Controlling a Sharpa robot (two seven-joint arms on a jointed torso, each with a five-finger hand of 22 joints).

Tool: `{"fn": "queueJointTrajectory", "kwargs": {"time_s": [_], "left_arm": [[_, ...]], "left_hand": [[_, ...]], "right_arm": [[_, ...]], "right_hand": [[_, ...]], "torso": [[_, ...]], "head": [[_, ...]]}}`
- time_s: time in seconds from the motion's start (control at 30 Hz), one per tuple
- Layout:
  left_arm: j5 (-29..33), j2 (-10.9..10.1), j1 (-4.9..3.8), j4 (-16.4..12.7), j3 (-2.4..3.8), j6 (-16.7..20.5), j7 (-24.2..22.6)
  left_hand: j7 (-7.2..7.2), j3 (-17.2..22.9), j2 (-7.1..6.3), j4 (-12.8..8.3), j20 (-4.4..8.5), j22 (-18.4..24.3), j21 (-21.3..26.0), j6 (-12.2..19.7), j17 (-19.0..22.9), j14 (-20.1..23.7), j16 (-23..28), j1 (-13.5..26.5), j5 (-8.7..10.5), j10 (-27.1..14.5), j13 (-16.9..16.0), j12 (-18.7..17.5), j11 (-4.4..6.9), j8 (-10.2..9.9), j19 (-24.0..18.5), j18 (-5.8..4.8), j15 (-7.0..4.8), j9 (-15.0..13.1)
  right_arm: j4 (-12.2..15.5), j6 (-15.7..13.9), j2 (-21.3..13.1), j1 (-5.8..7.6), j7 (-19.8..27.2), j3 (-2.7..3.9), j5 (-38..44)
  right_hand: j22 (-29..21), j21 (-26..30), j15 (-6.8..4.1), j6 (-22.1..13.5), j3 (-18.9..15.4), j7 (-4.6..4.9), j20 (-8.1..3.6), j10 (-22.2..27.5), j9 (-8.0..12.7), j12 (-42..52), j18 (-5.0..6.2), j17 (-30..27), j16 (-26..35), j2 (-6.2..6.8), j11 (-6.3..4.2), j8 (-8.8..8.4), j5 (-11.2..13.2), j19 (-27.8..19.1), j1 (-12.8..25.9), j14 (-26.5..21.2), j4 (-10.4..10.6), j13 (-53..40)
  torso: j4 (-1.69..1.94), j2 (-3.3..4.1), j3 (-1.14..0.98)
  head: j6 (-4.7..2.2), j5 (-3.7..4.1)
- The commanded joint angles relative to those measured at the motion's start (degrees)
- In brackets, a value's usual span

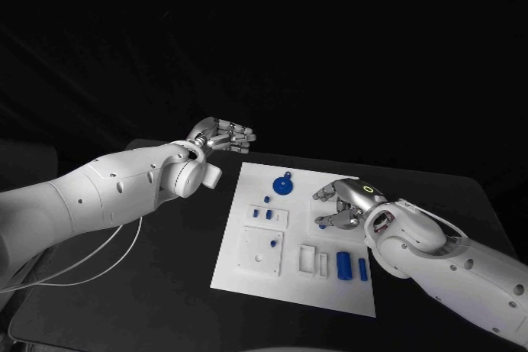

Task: Assemble the parts on the task board

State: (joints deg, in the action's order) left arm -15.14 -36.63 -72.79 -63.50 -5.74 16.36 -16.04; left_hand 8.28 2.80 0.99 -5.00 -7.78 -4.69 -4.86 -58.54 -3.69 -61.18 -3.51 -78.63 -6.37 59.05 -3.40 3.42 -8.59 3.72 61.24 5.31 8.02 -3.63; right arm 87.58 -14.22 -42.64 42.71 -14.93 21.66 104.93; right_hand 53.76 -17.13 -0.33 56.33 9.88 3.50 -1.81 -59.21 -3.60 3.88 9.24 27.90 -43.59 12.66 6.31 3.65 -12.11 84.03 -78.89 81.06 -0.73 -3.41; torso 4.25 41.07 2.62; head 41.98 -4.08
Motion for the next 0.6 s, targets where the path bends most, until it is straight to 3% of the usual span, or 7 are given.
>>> {"fn": "queueJointTrajectory", "kwargs": {"time_s": [0.03, 0.33, 0.37, 0.4, 0.47, 0.5, 0.6], "left_arm": [[0.2, 0.0, -0.02, -0.1, 0.04, -0.3, -1.1], [0.4, -0.1, -0.02, 0.0, 0.04, -0.2, -1.2], [0.4, -0.1, -0.02, 0.0, 0.04, -0.2, -1.2], [0.4, -0.1, -0.02, 0.0, 0.04, -0.2, -1.2], [0.4, -0.1, -0.02, 0.0, 0.04, -0.2, -1.2], [0.5, -0.2, -0.02, 0.0, 0.04, -0.2, -1.2], [0.5, -0.2, -0.02, 0.0, 0.04, -0.2, -1.1]], "left_hand": [[-0.03, -0.1, 0.34, -0.2, -0.03, 0.0, -0.1, 0.2, 0.1, 0.2, 0.1, 0.2, -0.02, 0.1, 0.1, -0.1, -0.11, -0.2, 0.1, 0.78, 0.14, 0.1], [-0.03, -0.1, 0.34, -0.2, -0.12, 0.0, 0.0, 0.2, 0.1, 0.6, 0.1, 0.3, -0.03, -0.1, 0.1, -0.1, -0.13, -0.2, 0.0, 0.79, 0.25, 0.1], [-0.03, -0.1, 0.34, -0.2, -0.12, 0.0, 0.0, 0.2, 0.1, 0.6, 0.1, 0.3, -0.03, -0.1, 0.1, -0.1, -0.13, -0.2, 0.0, 0.79, 0.25, 0.1], [-0.05, -0.1, 0.32, -0.2, -0.16, 0.0, 0.1, 0.2, 0.1, 0.7, 0.1, 0.3, -0.04, -0.1, 0.1, -0.1, -0.14, -0.2, -0.1, 0.80, 0.28, 0.1], [-0.05, -0.1, 0.34, -0.2, -0.18, 0.1, 0.1, 0.1, 0.1, 0.8, 0.1, 0.3, -0.02, -0.1, 0.1, -0.1, -0.15, -0.2, -0.1, 0.81, 0.29, 0.1], [-0.02, -0.1, 0.33, -0.2, -0.19, 0.1, 0.1, 0.1, 0.1, 0.8, 0.1, 0.3, -0.02, -0.1, 0.1, -0.1, -0.17, -0.2, -0.1, 0.81, 0.34, 0.1], [-0.04, -0.1, 0.32, -0.2, -0.20, 0.1, 0.1, 0.1, 0.1, 0.8, 0.1, 0.3, -0.02, -0.2, 0.1, -0.1, -0.19, -0.2, -0.1, 0.81, 0.37, 0.1]], "right_arm": [[-0.1, 3.5, 0.0, -0.37, -1.2, 0.01, 2.3], [-0.5, 4.3, 0.0, -0.97, -1.5, -0.02, 2.8], [-0.5, 4.2, 0.0, -1.03, -1.7, -0.03, 2.8], [-0.5, 4.0, 0.0, -1.06, -1.7, -0.03, 2.8], [-0.5, 3.9, 0.0, -1.13, -1.9, -0.04, 2.8], [-0.5, 3.9, 0.0, -1.17, -1.9, -0.04, 2.8], [-0.7, 4.1, 0.1, -1.28, -2.0, -0.05, 2.8]], "right_hand": [[0.1, 0.3, -0.22, 1.3, 0.7, 0.35, 0.13, -0.9, 0.0, -0.2, 0.20, -0.1, -0.3, -0.41, -0.36, -0.08, 0.3, 1.1, 0.0, -0.1, -0.4, 0.1], [0.5, 0.1, -0.95, 3.6, 5.0, 1.20, -0.62, -4.5, 0.0, -0.1, -0.44, 0.2, -0.4, -1.78, -1.34, -0.10, 3.9, 1.3, 1.6, 0.1, -3.3, 0.1], [0.8, -0.2, -1.19, 4.0, 7.2, 1.46, -0.81, -5.9, 0.0, 0.0, -0.55, 0.3, -0.5, -2.27, -1.64, -0.08, 5.2, 1.5, 1.5, 0.2, -4.2, 0.1], [1.0, -0.4, -1.33, 3.6, 10.6, 1.35, -1.10, -7.2, 0.0, -0.4, -0.69, 0.4, -0.6, -1.56, -1.88, -0.19, 5.7, 1.6, 2.8, 0.3, -5.0, -0.1], [1.2, -0.6, -1.57, 4.6, 14.6, 1.69, -1.23, -7.9, 0.0, -0.3, -0.71, 0.6, -0.7, -2.42, -2.10, -0.05, 9.1, 1.8, 4.0, 0.6, -4.7, 0.0], [1.3, -0.8, -1.62, 5.1, 17.4, 1.99, -1.37, -8.2, 0.2, -0.4, -0.82, 0.7, -0.8, -1.21, -2.03, -0.49, 9.2, 1.8, 5.1, 0.6, -5.2, 0.0], [1.5, -0.9, -1.70, 5.6, 20.6, 1.91, -1.44, -8.4, 0.0, -0.4, -0.90, 0.9, -0.8, -1.25, -2.20, -0.09, 9.3, 1.8, 5.7, 0.6, -5.6, 0.1]], "torso": [[0.05, 0.01, 0.09], [0.07, -0.02, 0.11], [0.04, -0.01, 0.10], [0.03, -0.02, 0.09], [0.03, -0.02, 0.09], [0.02, -0.01, 0.09], [0.00, 0.01, 0.08]], "head": [[0.23, -0.02], [0.54, -0.01], [0.57, -0.02], [0.67, -0.02], [0.75, -0.01], [0.77, -0.03], [0.83, -0.01]]}}
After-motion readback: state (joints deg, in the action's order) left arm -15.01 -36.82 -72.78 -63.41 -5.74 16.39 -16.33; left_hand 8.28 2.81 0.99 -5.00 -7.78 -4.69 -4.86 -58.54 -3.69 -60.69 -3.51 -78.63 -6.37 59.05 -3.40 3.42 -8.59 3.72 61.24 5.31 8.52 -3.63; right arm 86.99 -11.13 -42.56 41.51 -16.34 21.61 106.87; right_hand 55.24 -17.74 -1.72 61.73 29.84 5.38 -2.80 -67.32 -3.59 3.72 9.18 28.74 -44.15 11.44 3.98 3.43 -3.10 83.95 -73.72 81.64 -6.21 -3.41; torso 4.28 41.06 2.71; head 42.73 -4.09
